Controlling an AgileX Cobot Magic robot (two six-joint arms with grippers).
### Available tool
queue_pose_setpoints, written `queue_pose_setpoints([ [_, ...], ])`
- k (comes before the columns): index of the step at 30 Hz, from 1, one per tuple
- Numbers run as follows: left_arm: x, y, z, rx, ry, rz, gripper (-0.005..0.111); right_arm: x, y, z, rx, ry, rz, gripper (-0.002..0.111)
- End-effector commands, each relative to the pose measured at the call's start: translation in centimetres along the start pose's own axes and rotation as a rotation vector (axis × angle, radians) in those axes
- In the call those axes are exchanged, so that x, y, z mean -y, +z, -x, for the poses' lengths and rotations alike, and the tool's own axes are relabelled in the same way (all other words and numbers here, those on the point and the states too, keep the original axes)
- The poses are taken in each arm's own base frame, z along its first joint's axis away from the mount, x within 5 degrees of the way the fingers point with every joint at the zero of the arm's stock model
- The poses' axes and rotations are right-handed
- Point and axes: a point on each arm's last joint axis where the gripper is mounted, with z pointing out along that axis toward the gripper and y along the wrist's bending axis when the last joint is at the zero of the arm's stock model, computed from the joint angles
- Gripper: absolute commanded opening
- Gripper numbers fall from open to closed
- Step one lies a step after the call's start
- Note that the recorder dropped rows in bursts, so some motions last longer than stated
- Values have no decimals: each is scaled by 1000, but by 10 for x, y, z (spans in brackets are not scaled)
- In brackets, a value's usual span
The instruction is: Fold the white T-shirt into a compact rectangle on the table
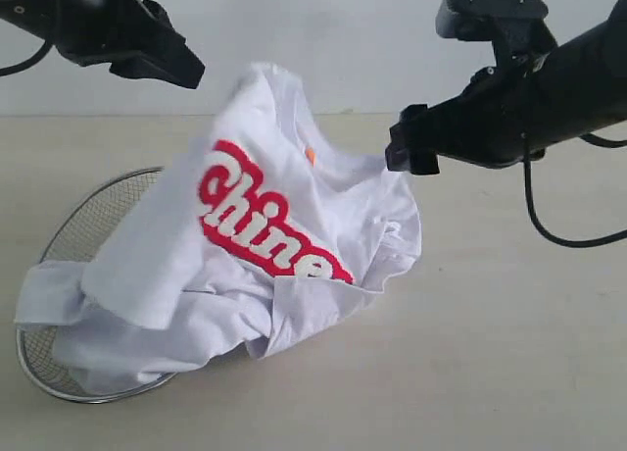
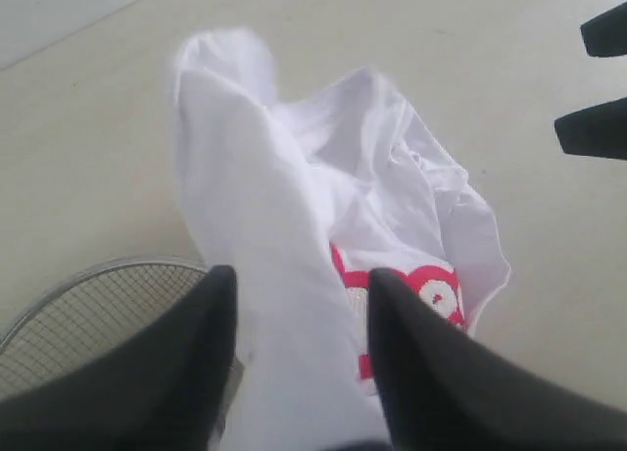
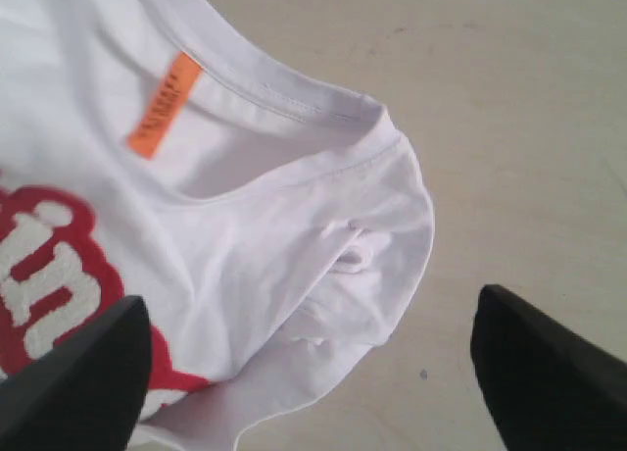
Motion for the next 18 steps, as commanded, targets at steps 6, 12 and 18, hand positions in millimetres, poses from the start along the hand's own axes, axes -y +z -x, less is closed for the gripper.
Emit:
queue_pose_setpoints([
  [6,-7,0,-4,-61,38,76,42,-6,7,-9,-90,65,69,38],
  [12,-24,-5,-14,-174,35,267,20,-34,18,-7,-4,-24,124,23],
  [18,-30,5,-32,-267,27,312,14,-29,79,-25,-92,-18,72,0],
])
